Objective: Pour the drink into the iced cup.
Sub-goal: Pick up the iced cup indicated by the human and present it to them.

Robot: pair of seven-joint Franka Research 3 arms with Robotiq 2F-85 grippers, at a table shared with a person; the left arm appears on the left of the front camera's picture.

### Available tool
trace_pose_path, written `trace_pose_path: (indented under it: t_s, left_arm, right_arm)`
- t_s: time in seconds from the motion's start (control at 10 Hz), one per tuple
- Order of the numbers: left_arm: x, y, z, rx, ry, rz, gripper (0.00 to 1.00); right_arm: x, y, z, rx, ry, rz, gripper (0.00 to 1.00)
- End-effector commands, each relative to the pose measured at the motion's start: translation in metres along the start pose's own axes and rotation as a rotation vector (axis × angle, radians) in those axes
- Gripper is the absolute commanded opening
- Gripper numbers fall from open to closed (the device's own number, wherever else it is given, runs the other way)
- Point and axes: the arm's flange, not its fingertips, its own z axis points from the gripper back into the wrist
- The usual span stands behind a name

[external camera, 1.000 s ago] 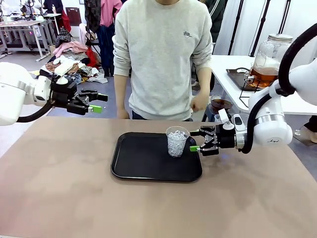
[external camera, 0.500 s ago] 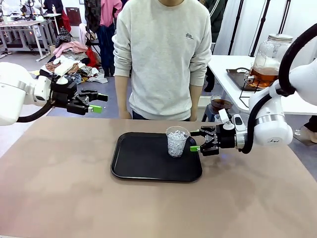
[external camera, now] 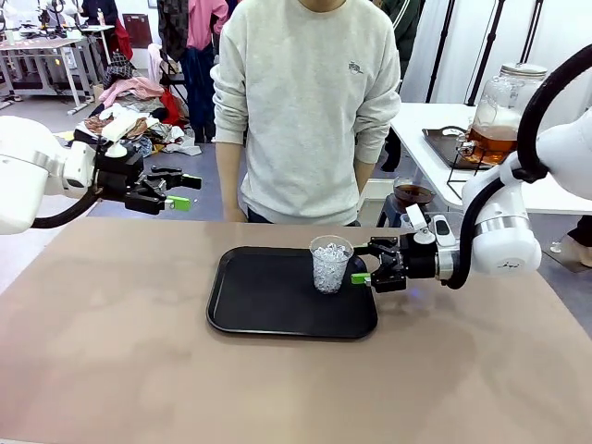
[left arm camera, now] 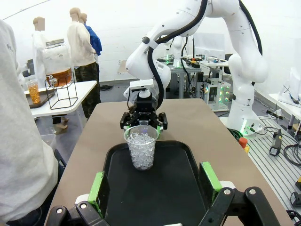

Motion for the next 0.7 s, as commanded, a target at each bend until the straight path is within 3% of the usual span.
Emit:
trace_pose_path:
  t_s: [0.0, 0.6]
  left_arm:
    - [0.0013, -0.0002, 0.0006, 0.007, -0.001, -0.001, 1.00]
    - [0.0013, -0.0002, 0.0006, 0.007, -0.001, -0.001, 1.00]
  right_arm:
    - [0.0002, -0.0099, -0.0049, 0.030, -0.004, -0.024, 1.00]
    - [-0.0013, -0.0114, -0.0144, 0.054, -0.006, -0.036, 1.00]
